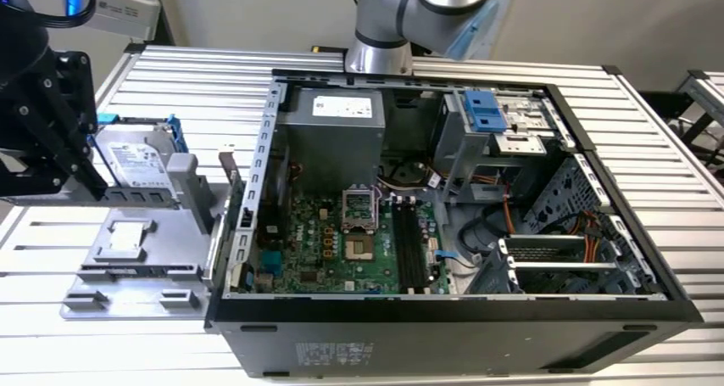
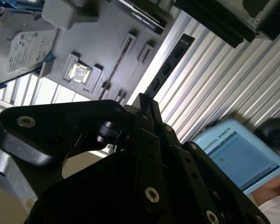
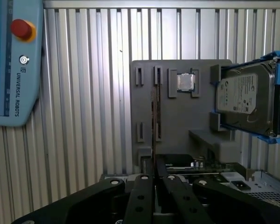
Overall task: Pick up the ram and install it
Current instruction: 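Pick up the ram and move it above insertion slot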
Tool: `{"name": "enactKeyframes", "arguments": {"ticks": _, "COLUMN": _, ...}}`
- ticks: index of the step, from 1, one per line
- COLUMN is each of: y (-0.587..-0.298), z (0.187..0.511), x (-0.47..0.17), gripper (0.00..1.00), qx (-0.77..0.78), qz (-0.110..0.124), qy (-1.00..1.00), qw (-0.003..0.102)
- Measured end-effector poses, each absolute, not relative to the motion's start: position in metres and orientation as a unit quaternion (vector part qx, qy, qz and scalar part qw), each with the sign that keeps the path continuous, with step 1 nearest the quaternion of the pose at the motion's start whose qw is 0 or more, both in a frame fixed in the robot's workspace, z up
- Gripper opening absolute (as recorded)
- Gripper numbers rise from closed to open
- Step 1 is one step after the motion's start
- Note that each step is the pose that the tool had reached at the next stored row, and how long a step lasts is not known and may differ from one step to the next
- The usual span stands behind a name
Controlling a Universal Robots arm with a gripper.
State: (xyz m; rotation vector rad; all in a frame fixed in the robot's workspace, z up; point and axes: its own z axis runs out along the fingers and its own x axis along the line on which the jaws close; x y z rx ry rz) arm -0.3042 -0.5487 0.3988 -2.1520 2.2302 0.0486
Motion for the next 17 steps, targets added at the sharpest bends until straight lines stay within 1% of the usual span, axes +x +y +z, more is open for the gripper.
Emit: {"name": "enactKeyframes", "arguments": {"ticks": 17, "y": -0.547, "z": 0.399, "x": -0.255, "gripper": 0.00, "qx": -0.695, "qz": 0.016, "qy": 0.719, "qw": 0.021}}
